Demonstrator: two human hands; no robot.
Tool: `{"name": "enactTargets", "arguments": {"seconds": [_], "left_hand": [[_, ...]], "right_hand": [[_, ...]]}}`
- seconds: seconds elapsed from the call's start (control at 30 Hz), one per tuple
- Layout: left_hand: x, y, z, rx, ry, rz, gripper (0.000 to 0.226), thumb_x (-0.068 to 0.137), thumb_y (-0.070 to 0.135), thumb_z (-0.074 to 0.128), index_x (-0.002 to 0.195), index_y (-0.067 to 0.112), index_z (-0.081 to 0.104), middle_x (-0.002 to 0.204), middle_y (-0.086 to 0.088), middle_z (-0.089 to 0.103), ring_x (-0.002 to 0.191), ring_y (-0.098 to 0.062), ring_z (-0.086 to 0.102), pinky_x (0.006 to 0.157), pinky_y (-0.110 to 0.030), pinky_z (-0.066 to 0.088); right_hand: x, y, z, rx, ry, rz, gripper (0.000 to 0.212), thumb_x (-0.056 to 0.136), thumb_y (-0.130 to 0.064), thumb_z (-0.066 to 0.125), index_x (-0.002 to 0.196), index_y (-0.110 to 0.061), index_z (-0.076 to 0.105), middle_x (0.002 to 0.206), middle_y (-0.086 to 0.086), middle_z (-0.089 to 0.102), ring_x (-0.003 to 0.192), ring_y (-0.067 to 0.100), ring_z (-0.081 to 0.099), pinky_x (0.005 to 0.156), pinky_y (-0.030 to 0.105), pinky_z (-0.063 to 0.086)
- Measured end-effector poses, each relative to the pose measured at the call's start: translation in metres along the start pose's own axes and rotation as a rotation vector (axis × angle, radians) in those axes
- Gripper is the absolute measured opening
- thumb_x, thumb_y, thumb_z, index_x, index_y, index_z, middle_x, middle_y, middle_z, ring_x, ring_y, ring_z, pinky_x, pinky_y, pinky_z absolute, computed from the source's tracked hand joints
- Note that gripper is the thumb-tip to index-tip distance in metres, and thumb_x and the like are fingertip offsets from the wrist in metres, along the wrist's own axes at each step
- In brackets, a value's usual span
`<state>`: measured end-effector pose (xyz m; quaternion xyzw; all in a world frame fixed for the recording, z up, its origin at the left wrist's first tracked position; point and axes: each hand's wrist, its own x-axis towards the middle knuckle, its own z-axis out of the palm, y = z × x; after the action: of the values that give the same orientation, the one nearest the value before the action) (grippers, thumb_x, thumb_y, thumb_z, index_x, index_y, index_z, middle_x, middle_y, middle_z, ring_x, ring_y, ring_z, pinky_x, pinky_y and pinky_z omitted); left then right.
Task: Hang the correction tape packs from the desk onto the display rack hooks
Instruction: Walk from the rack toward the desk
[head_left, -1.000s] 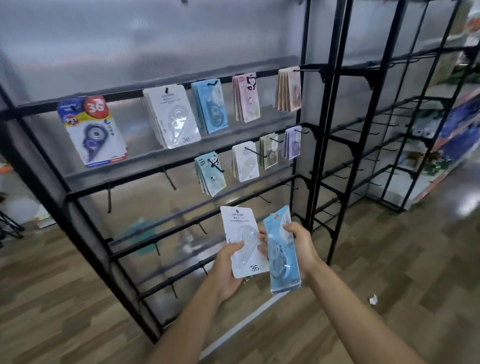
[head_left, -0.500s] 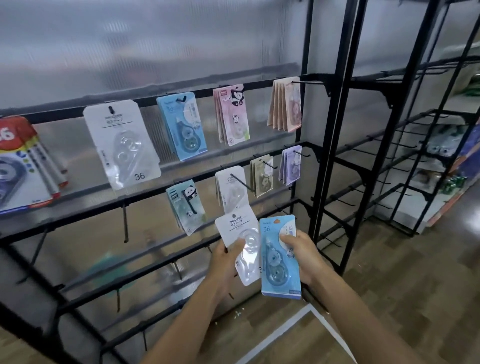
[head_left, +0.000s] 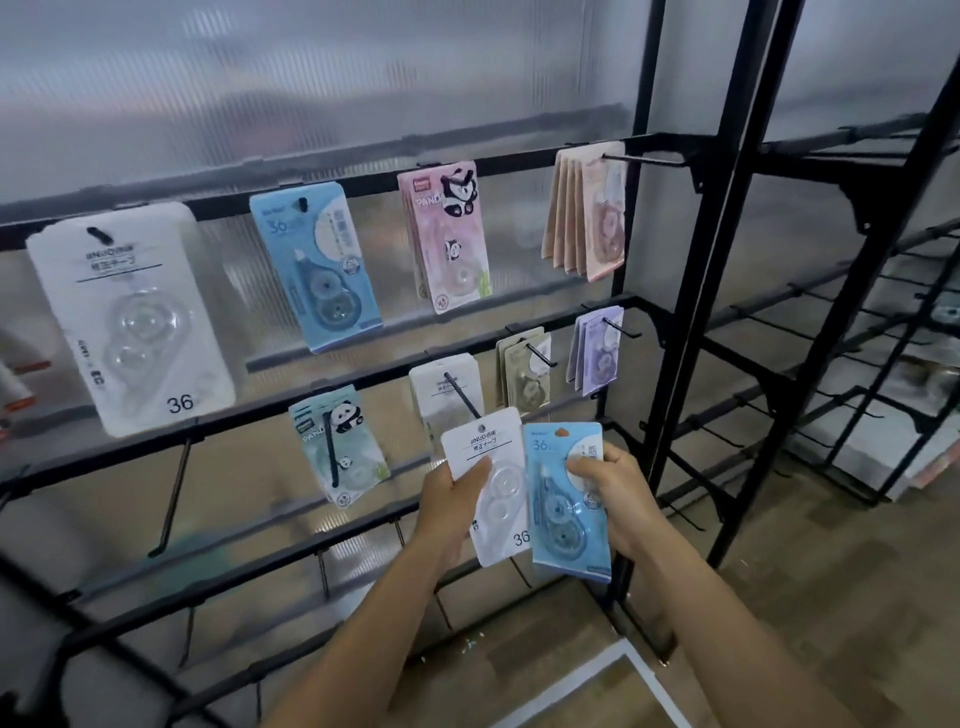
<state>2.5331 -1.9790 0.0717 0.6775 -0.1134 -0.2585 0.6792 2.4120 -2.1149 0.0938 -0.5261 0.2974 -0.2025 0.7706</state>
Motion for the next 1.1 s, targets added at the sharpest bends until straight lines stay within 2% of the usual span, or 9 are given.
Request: {"name": "enactTargets", "arguments": {"seconds": [0.27, 0.43, 0.53, 0.63, 0.73, 0.83, 0.93, 1.03, 1.1], "left_hand": [[0.009, -0.007, 0.012, 0.127, 0.095, 0.057, 0.012, 0.093, 0.021, 0.060, 0.089, 0.032, 0.065, 0.072, 0.025, 0.070, 0.063, 0.009, 0.064, 0.040, -0.010, 0.043], [0.021, -0.005, 0.012, 0.126, 0.138, 0.070, 0.011, 0.093, 0.019, 0.060, 0.096, 0.027, 0.068, 0.091, 0.011, 0.072, 0.080, 0.000, 0.068, 0.061, -0.017, 0.051], [0.037, 0.001, 0.011, 0.153, 0.164, 0.026, 0.007, 0.095, 0.025, 0.058, 0.093, 0.026, 0.065, 0.089, 0.011, 0.069, 0.079, -0.002, 0.067, 0.063, -0.019, 0.051], [0.061, 0.013, 0.010, 0.292, 0.214, -0.053, 0.027, 0.099, 0.036, 0.048, 0.099, 0.012, 0.060, 0.080, 0.000, 0.057, 0.076, -0.015, 0.056, 0.064, -0.029, 0.044], [0.083, 0.027, 0.011, 0.456, 0.250, -0.080, 0.036, 0.101, 0.039, 0.037, 0.080, 0.013, 0.052, 0.070, 0.001, 0.046, 0.072, -0.017, 0.048, 0.058, -0.027, 0.034], [0.100, 0.037, 0.006, 0.540, 0.278, -0.019, 0.045, 0.102, 0.034, 0.037, 0.069, 0.009, 0.054, 0.067, -0.009, 0.052, 0.077, -0.025, 0.054, 0.067, -0.034, 0.043], [0.110, 0.039, -0.002, 0.580, 0.326, -0.010, 0.049, 0.100, 0.036, 0.043, 0.087, -0.006, 0.064, 0.092, -0.029, 0.065, 0.093, -0.041, 0.062, 0.081, -0.041, 0.049], [0.113, 0.038, -0.003, 0.649, 0.348, -0.012, 0.042, 0.098, 0.037, 0.045, 0.075, 0.007, 0.063, 0.075, -0.017, 0.062, 0.081, -0.035, 0.060, 0.070, -0.033, 0.043], [0.110, 0.043, -0.005, 0.725, 0.389, -0.061, 0.038, 0.096, 0.040, 0.048, 0.101, 0.005, 0.061, 0.094, -0.014, 0.064, 0.094, -0.031, 0.061, 0.079, -0.034, 0.046]], "right_hand": [[0.044, -0.019, -0.004, -0.036, -0.126, 0.000, 0.012, 0.087, 0.000, 0.056, 0.087, -0.011, 0.062, 0.084, 0.012, 0.074, 0.071, 0.029, 0.072, 0.054, 0.033, 0.055], [0.061, -0.022, -0.004, -0.059, -0.218, 0.030, 0.010, 0.087, -0.001, 0.057, 0.096, -0.005, 0.061, 0.088, 0.014, 0.074, 0.073, 0.031, 0.072, 0.053, 0.033, 0.055], [0.069, -0.025, -0.003, -0.053, -0.255, 0.038, 0.011, 0.087, 0.002, 0.055, 0.094, -0.003, 0.062, 0.088, 0.015, 0.074, 0.070, 0.031, 0.071, 0.052, 0.033, 0.055], [0.077, -0.028, 0.000, -0.054, -0.295, 0.059, 0.012, 0.089, 0.000, 0.054, 0.096, -0.006, 0.061, 0.091, 0.014, 0.074, 0.075, 0.032, 0.072, 0.055, 0.035, 0.056], [0.085, -0.034, 0.007, -0.080, -0.333, 0.051, 0.011, 0.090, -0.003, 0.055, 0.095, -0.010, 0.061, 0.091, 0.011, 0.074, 0.077, 0.031, 0.072, 0.056, 0.035, 0.056], [0.093, -0.041, 0.016, -0.072, -0.363, 0.020, 0.015, 0.090, 0.000, 0.053, 0.093, -0.012, 0.062, 0.089, 0.010, 0.074, 0.076, 0.029, 0.072, 0.055, 0.033, 0.056], [0.098, -0.049, 0.026, -0.072, -0.380, -0.021, 0.027, 0.089, 0.004, 0.052, 0.089, -0.019, 0.066, 0.091, 0.010, 0.073, 0.079, 0.028, 0.071, 0.058, 0.034, 0.055], [0.099, -0.058, 0.033, -0.094, -0.426, -0.076, 0.041, 0.088, 0.006, 0.051, 0.079, -0.030, 0.069, 0.088, 0.006, 0.074, 0.075, 0.025, 0.072, 0.055, 0.032, 0.054], [0.098, -0.065, 0.036, -0.111, -0.435, -0.119, 0.038, 0.087, 0.007, 0.051, 0.083, -0.028, 0.068, 0.088, 0.007, 0.073, 0.075, 0.027, 0.071, 0.055, 0.033, 0.054]]}}
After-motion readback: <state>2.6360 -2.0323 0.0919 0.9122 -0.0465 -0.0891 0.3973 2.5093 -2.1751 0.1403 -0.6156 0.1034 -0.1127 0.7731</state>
